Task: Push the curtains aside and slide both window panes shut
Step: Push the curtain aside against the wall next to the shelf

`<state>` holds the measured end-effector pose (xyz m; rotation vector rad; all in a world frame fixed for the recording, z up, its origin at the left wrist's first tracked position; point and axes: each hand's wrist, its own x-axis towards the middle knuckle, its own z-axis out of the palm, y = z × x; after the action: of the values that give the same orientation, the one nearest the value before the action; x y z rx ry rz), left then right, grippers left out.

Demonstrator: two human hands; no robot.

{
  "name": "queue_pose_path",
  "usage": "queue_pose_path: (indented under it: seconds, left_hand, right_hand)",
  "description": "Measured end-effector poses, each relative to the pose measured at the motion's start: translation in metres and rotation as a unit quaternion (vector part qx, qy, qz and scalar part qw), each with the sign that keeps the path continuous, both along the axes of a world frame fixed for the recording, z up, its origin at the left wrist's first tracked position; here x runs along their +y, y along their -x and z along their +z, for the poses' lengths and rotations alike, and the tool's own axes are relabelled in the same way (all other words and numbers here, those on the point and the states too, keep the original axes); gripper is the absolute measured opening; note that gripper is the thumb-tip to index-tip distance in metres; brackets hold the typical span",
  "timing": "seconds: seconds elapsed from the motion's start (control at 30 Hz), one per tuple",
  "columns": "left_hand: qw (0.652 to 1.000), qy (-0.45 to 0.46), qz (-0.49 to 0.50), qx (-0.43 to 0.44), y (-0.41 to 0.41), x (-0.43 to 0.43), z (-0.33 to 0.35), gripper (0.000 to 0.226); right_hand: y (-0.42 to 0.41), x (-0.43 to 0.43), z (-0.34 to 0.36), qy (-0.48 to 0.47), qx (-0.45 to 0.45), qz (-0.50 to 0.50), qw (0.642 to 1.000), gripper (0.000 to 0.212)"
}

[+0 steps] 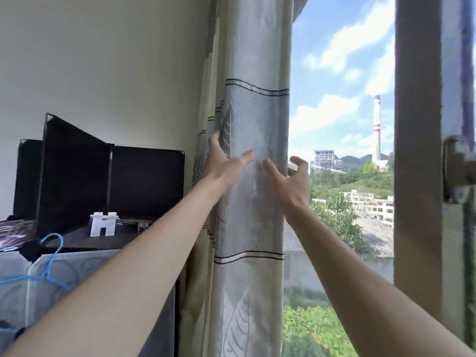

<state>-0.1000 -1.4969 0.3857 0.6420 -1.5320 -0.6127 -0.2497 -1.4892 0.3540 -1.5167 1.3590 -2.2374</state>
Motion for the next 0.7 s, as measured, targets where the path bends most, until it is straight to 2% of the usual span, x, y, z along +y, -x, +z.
queue_pose_path:
  seconds: [0.27, 0.47, 0.53, 0.6, 0.7]
  left_hand:
    - [0.99, 0.122, 0.049, -0.053, 0.008, -0.01, 0.064, 0.073]
    - [0.978, 0.156, 0.131, -0.043, 0.006, -0.044, 0.076, 0.07]
    - [0.961, 0.207, 0.181, -0.041, 0.005, -0.055, 0.073, 0.069]
    - [0.925, 0.267, 0.26, -0.071, 0.002, -0.07, 0.071, 0.064]
    - [0.875, 0.292, 0.367, -0.119, -0.006, -0.105, 0.07, 0.054]
  right_hand:
    - [-0.005, 0.004, 0.075, 0.039, 0.12, -0.045, 0.991, 0.065]
    - [-0.011, -0.026, 0.104, 0.088, 0.171, -0.107, 0.976, 0.058]
    - [-0.01, -0.042, 0.106, 0.098, 0.183, -0.145, 0.967, 0.057]
    - [-0.013, -0.062, 0.104, 0.1, 0.198, -0.18, 0.958, 0.057]
    - [-0.016, -0.092, 0.101, 0.098, 0.23, -0.244, 0.937, 0.057]
